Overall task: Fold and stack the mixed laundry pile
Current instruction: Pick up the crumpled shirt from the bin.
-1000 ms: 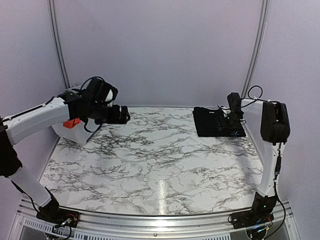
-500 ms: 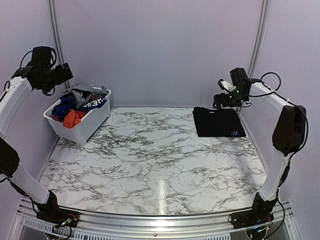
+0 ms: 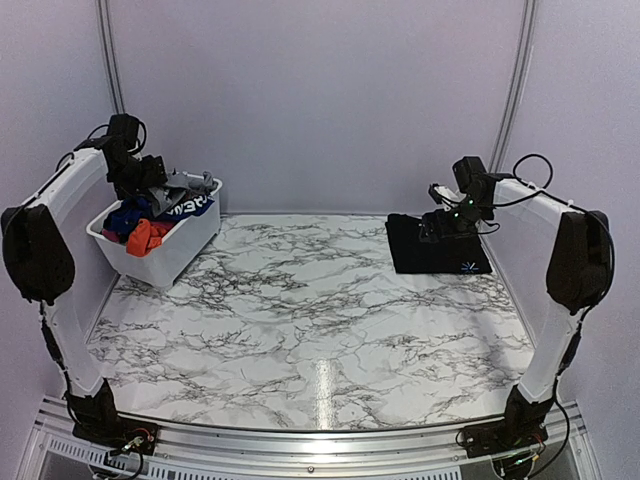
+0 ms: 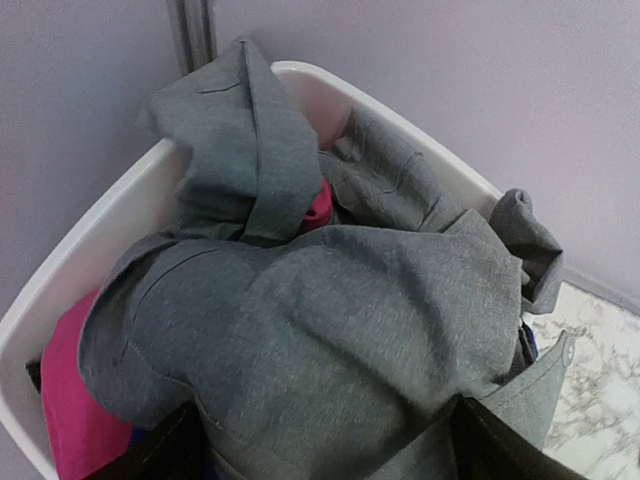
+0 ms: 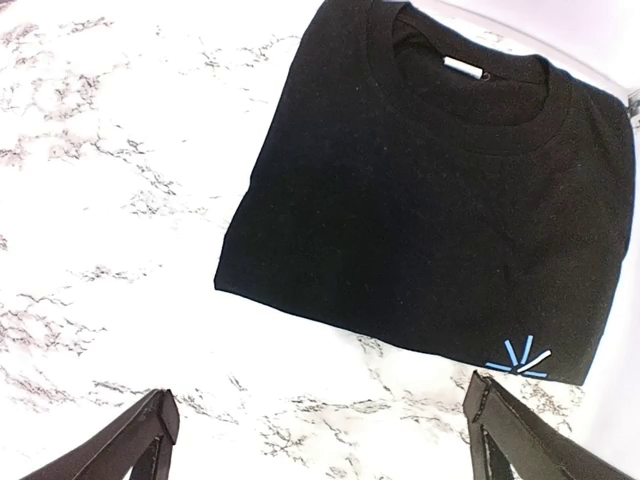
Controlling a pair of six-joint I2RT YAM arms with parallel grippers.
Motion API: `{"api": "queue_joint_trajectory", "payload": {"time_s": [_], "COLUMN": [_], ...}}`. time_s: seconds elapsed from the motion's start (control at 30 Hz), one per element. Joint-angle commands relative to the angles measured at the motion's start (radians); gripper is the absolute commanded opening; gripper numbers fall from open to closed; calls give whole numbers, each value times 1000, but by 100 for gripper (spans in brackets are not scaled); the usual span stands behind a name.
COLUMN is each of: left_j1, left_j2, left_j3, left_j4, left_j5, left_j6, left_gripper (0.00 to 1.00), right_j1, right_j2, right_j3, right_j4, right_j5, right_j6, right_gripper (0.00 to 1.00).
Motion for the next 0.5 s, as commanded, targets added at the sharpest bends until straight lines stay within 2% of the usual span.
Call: {"api": "queue_joint_trajectory", "payload": {"time_s": [0.0, 0.13, 0.23, 0.27, 0.37, 0.47], "left_j1": [1, 30, 36, 38, 40, 37], "left_j2": [91, 158, 150, 141, 94, 17], "left_j3": [133, 249, 301, 314, 338, 334], "left_j4": [-25, -24, 11, 22, 74, 192], "left_j5": [58, 76, 91, 98, 120, 190], "left_j6": [67, 82, 83, 82, 56, -12], "left_gripper": [74, 27, 3, 0, 0, 0], "right_j1": [0, 1, 0, 1, 1, 1], "right_j2": [-26, -34, -45, -48, -62, -75], "right_j3": [12, 17, 17, 16, 6, -8], "right_j4": [3, -9, -16, -19, -22, -11], "right_j5": [-22, -27, -28, -32, -44, -64], "right_j6": [12, 18, 21, 23, 32, 48], "right_gripper": [95, 95, 95, 95, 94, 94]}}
